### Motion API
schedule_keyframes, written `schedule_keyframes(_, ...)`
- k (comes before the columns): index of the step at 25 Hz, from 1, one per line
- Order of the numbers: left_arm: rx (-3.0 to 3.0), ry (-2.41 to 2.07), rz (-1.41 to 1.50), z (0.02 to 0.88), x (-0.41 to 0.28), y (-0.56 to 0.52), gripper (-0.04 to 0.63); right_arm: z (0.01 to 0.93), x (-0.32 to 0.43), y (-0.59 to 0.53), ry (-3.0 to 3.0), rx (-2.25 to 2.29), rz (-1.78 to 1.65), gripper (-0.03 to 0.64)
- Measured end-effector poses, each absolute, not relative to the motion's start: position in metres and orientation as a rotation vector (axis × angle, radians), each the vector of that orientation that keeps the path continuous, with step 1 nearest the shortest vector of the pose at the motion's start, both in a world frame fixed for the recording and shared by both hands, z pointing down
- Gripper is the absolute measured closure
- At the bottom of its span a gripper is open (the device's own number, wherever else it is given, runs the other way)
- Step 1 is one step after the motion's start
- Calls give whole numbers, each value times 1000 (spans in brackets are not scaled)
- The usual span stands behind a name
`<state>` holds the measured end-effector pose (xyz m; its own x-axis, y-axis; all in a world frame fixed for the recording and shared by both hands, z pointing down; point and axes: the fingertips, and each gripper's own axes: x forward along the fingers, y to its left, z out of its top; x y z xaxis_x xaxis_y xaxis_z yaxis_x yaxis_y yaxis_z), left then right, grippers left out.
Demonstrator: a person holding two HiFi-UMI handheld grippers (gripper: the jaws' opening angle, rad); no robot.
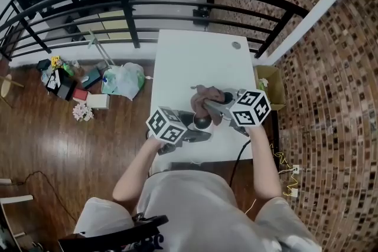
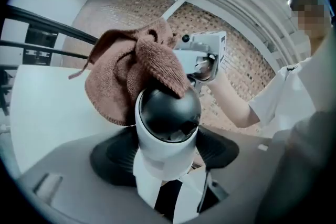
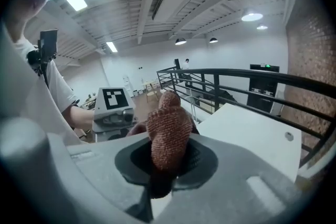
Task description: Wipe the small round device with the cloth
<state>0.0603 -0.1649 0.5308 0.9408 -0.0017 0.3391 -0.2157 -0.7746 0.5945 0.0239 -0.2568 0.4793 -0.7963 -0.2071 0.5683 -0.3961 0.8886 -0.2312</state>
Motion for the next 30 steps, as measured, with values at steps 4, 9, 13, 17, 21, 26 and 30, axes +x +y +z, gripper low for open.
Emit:
schedule_keyframes(4,2383,-143,127,497,48,-180,227,486,53,-270,-2533,551,545,587)
schedule_keyframes(9,2290,-113,-325,443,18,-210,227,423,80,-273,-2860,658,585,586)
schedule_keyframes(13,2235,-10,-579,411,-2,-215,227,377,84,-259,-3118,584,575,586)
schedule_keyframes(17,2127,121,-821,378,-16,-218,227,373,70,-253,-3286,496,697,586)
schedule_keyframes(21,2051,209,-963,357,-23,-220,227,373,46,-239,-3375,364,777,586)
schedule_keyframes(26,2027,213,-1060,345,-33,-221,227,383,29,-233,-3342,315,754,586)
schedule_keyframes(30,1976,169,-1115,338,-38,-230,227,396,15,-221,-3290,261,688,586)
